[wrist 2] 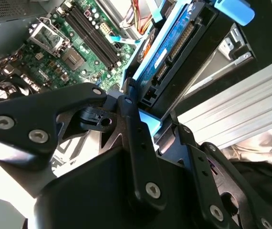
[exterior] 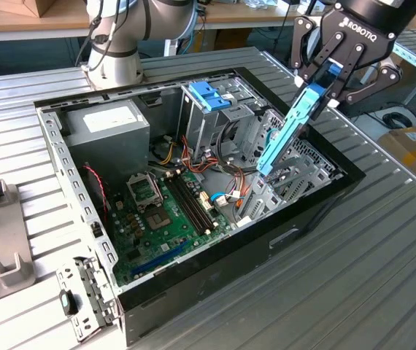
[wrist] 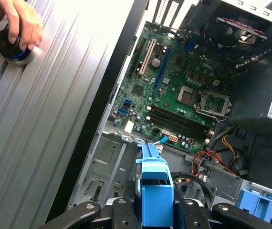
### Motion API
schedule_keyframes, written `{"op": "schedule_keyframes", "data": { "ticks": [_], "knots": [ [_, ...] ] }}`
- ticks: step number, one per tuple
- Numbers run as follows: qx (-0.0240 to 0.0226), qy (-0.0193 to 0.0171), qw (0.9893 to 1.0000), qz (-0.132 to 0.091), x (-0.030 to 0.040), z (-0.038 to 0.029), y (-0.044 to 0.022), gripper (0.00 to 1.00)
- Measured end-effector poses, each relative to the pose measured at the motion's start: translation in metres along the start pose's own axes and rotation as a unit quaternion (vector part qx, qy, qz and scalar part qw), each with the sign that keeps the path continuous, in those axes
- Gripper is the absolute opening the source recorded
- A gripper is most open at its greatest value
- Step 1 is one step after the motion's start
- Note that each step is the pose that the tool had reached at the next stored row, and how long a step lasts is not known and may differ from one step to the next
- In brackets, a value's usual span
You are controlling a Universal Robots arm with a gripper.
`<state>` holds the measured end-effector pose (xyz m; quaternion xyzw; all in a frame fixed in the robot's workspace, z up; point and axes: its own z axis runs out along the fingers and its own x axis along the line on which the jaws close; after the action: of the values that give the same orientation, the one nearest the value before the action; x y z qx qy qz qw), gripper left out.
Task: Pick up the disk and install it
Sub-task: 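Insert the disk into the insertion slot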
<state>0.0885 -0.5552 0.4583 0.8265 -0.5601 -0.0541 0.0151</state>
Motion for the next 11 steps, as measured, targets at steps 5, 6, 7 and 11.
{"op": "schedule_keyframes", "data": {
  "ticks": [5,6,7,11],
  "knots": [
    [-0.0004,-0.0001,1.0000,0.001,0.0010,0.0002,-0.0024,0.37],
    [-0.0002,-0.0003,1.0000,0.004,0.0010,0.0003,-0.0025,0.37],
    [0.0001,-0.0007,1.0000,0.008,0.0010,0.0005,-0.0025,0.37],
    [0.0015,-0.0024,0.9996,0.027,0.0013,0.0012,-0.0026,0.37]
  ]
}}
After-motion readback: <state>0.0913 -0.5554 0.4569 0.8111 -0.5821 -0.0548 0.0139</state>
